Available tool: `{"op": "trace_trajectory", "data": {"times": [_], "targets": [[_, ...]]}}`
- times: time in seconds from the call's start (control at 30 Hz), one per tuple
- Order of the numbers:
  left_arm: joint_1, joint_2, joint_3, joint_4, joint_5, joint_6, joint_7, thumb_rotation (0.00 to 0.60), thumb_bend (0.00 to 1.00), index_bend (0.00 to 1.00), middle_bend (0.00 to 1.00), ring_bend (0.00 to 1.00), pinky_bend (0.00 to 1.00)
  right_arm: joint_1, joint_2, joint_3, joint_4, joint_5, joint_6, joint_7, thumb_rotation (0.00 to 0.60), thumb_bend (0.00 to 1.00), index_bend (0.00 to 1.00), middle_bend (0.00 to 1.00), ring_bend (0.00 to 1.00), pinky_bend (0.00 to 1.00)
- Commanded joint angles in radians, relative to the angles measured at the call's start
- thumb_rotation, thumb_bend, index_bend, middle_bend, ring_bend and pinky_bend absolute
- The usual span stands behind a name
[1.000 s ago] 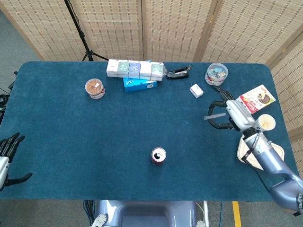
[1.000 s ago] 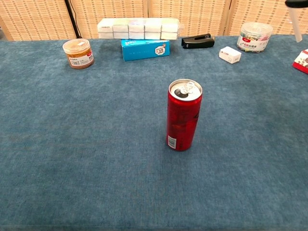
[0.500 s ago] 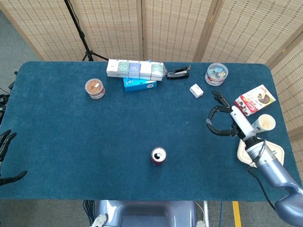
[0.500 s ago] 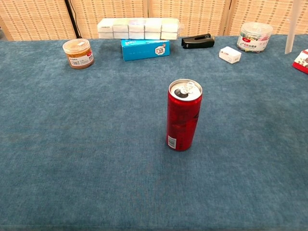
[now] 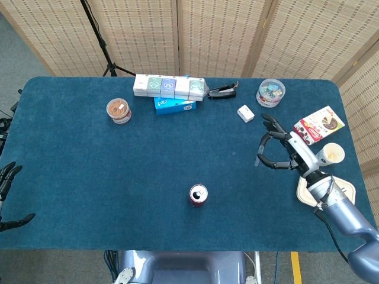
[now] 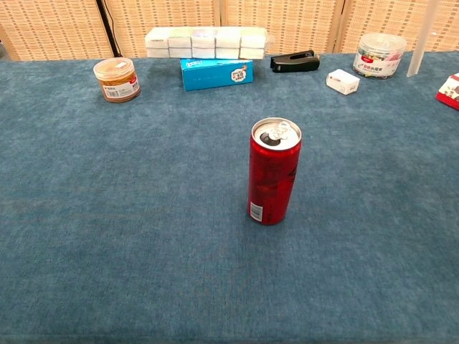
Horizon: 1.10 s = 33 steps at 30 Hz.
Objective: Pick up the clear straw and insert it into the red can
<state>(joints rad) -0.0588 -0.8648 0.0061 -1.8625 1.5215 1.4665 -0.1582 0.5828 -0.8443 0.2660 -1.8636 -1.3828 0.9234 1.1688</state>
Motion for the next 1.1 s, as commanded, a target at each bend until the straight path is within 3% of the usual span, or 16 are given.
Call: {"op": "trace_trajectory", "data": {"times": [0.03, 0.2, 0.33, 1.1], "targets": [[-0.001, 0.003, -0.004, -0.001, -0.005, 0.0, -0.003, 0.6, 0.09, 0.0, 0.0, 0.0, 0.0, -0.013, 0.059, -0.005, -0.04, -0.131, -0.002, 0.188, 0.6, 0.67, 0.59, 0.0, 0.0, 0.0], [-0.004, 0.008, -0.008, 0.001, -0.008, -0.004, -0.018, 0.6, 0.09, 0.0, 0.0, 0.0, 0.0, -0.001, 0.083, -0.032, -0.065, -0.235, 0.01, 0.284, 0.6, 0.67, 0.59, 0.0, 0.0, 0.0], [-0.004, 0.011, -0.008, 0.005, -0.006, -0.003, -0.03, 0.6, 0.09, 0.0, 0.0, 0.0, 0.0, 0.023, 0.071, -0.046, -0.078, -0.267, 0.007, 0.279, 0.6, 0.67, 0.59, 0.0, 0.0, 0.0], [-0.009, 0.017, -0.017, 0.018, -0.023, -0.017, -0.063, 0.6, 0.09, 0.0, 0.0, 0.0, 0.0, 0.153, -0.081, -0.011, -0.164, -0.082, -0.074, 0.02, 0.6, 0.67, 0.59, 0.0, 0.0, 0.0]]}}
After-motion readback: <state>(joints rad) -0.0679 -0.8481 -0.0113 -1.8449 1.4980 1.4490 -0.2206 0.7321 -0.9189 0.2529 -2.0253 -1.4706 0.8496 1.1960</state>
